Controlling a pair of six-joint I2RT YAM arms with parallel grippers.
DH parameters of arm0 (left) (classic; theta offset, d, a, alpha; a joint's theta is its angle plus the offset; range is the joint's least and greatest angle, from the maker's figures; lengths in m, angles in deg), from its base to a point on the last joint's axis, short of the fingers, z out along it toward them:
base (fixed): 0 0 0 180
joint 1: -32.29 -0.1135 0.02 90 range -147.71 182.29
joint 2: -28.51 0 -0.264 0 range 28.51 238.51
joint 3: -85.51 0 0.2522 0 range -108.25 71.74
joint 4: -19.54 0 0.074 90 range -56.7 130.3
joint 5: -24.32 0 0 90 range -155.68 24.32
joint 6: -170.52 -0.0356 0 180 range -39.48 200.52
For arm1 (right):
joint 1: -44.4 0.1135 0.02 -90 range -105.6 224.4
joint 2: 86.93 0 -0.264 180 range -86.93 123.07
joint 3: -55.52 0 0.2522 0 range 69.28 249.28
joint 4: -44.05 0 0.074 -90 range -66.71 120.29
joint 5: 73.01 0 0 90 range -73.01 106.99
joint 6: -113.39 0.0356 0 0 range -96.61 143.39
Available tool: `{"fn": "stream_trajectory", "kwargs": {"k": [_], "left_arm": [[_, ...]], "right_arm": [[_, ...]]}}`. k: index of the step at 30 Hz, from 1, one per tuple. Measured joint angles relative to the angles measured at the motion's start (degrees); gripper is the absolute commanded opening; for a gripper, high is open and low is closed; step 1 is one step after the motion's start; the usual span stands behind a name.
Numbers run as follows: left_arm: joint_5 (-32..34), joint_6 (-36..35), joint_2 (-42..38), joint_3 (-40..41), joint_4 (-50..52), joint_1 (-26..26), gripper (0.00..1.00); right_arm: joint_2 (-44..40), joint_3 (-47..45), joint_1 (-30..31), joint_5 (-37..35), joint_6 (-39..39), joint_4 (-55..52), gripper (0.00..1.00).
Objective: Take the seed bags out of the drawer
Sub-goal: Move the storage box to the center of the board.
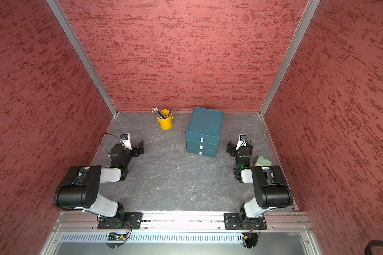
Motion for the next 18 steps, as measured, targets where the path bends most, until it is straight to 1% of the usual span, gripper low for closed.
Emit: {"fn": "stream_trajectory", "kwargs": {"k": [15,18], "left_arm": [[0.0,0.0,0.0,0.0,0.0,0.0,1.00],[0.2,0.0,-2.5,-0.4,4.0,0.1,1.00]], "right_arm": [[0.0,0.0,0.0,-0.1,0.0,0.0,0.99],[-2.3,0.0,0.5,-0.2,-0.6,-2.1,0.99]]}}
